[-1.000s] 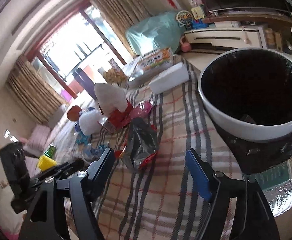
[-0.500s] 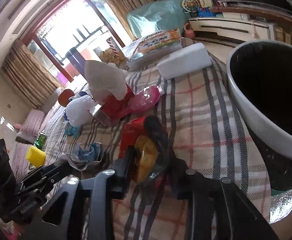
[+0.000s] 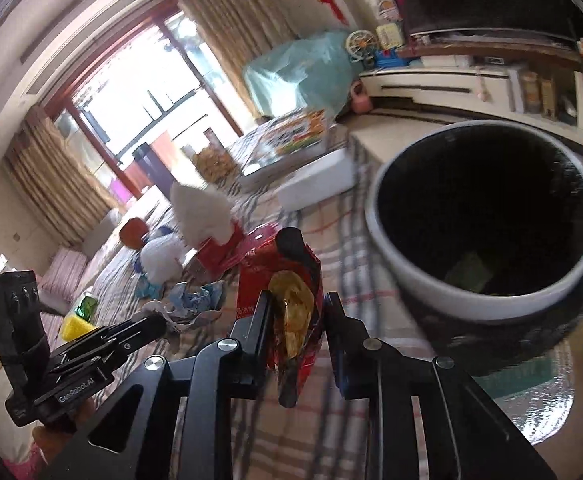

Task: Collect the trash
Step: 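Carry paper and red bag over the bin and release both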

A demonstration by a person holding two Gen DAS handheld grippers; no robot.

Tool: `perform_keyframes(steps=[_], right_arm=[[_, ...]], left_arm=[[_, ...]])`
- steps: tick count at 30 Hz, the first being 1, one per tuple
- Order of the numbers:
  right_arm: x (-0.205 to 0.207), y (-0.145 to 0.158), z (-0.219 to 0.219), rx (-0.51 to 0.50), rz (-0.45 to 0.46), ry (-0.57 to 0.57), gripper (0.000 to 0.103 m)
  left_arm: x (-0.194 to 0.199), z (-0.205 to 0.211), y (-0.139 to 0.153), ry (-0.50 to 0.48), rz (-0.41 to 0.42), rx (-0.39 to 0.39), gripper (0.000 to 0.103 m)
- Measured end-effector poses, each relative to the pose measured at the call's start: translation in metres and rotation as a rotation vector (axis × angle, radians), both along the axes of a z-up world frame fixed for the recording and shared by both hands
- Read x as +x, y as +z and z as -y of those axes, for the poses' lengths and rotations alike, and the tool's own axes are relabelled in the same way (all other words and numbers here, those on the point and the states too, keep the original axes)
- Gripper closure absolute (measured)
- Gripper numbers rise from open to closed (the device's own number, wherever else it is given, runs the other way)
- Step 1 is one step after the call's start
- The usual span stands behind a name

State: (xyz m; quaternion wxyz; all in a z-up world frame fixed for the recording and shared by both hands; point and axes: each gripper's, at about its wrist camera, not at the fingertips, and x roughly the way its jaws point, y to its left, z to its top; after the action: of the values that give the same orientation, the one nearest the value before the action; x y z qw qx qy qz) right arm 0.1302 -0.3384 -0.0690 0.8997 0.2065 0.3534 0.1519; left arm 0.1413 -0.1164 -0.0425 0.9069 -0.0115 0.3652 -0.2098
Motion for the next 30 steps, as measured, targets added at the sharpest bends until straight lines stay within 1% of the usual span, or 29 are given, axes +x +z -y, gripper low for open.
perform_keyframes(steps=[9, 15, 23, 30], right_arm=[[-0.009, 0.007, 0.052, -0.003, 0.009, -0.107, 0.077], [-0.009, 0.008, 0.078, -0.015, 0.011, -0.155, 0.077], [0.000, 0.009, 0.099, -0.029, 0.008, -0.191, 0.077], [0.008, 0.006, 0.116, -0.040, -0.005, -0.204, 0.077]], left_arm=[[0.008, 0.047, 0.010, -0.076, 0.014, 0.002, 0.083], [0.014, 0.074, 0.016, -0.113, 0.025, 0.005, 0.083], [0.022, 0.110, 0.019, -0.157, 0.037, 0.027, 0.083], [0.035, 0.136, 0.017, -0.178, 0.027, 0.039, 0.082]])
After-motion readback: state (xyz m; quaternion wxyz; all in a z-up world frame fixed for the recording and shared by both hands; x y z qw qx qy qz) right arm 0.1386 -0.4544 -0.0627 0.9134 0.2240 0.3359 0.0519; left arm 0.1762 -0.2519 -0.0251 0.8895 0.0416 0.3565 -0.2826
